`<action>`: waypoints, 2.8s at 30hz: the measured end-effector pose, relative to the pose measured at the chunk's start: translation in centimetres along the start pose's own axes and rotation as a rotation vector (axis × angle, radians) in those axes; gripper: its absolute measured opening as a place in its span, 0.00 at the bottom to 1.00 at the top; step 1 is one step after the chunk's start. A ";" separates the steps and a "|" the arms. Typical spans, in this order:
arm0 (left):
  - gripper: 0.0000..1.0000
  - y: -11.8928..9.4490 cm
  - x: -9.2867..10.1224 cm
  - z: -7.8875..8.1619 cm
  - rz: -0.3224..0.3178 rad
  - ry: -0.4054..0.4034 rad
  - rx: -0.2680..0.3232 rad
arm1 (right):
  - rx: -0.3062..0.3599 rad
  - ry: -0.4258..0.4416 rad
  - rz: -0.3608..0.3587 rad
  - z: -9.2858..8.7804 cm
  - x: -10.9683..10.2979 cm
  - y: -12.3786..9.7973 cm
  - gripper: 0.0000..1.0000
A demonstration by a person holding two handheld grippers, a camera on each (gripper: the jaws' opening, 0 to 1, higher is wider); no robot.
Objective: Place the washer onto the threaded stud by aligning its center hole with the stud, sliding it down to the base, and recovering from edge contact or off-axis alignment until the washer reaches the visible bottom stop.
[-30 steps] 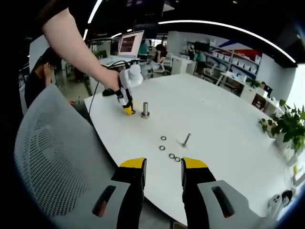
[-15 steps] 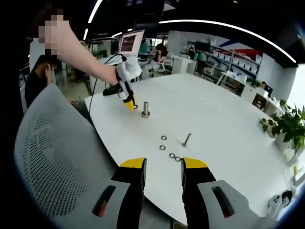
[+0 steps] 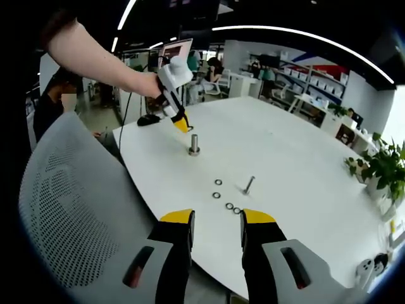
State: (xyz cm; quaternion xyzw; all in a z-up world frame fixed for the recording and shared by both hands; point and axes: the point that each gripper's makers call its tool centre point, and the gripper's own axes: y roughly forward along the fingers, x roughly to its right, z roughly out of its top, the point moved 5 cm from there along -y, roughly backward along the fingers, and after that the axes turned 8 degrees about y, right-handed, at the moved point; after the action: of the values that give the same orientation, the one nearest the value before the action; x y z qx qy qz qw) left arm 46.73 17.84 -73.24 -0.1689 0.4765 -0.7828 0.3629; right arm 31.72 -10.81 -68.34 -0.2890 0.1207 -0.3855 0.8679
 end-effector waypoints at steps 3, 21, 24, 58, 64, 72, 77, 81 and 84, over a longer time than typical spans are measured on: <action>0.19 0.4 0.1 0.5 -0.009 0.015 -0.007 | 0.000 0.001 -0.002 0.0 0.0 0.0 0.31; 0.19 2.2 0.8 0.9 -0.045 0.099 -0.098 | 0.006 0.003 -0.010 0.0 0.1 -0.1 0.31; 0.19 2.2 0.9 1.0 -0.053 0.099 -0.099 | 0.005 0.001 -0.011 0.0 0.1 -0.1 0.31; 0.20 6.8 1.2 -0.7 -0.080 0.116 -0.218 | 0.000 -0.003 -0.006 -0.1 0.1 0.0 0.31; 0.24 6.8 1.0 -1.2 -0.100 0.068 -0.214 | -0.016 -0.008 -0.008 -0.3 0.1 0.1 0.31; 0.30 4.9 0.7 -0.6 -0.075 0.036 -0.123 | -0.027 -0.005 -0.011 -0.4 0.1 0.1 0.31; 0.30 3.3 0.8 -1.2 -0.078 0.053 -0.117 | -0.031 -0.005 -0.013 -0.4 0.1 0.1 0.31; 0.30 1.4 0.5 -1.7 -0.042 0.055 -0.071 | -0.034 -0.007 -0.011 -0.4 0.1 0.2 0.31; 0.29 0.0 0.6 -1.9 -0.029 0.033 -0.025 | -0.040 -0.006 -0.008 -0.5 0.0 0.2 0.31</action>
State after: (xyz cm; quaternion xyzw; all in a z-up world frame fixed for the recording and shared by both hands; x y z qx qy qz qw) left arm 45.13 18.58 -74.26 -0.1674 0.4895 -0.7847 0.3414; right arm 31.64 -10.96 -68.88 -0.3080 0.1248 -0.3858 0.8606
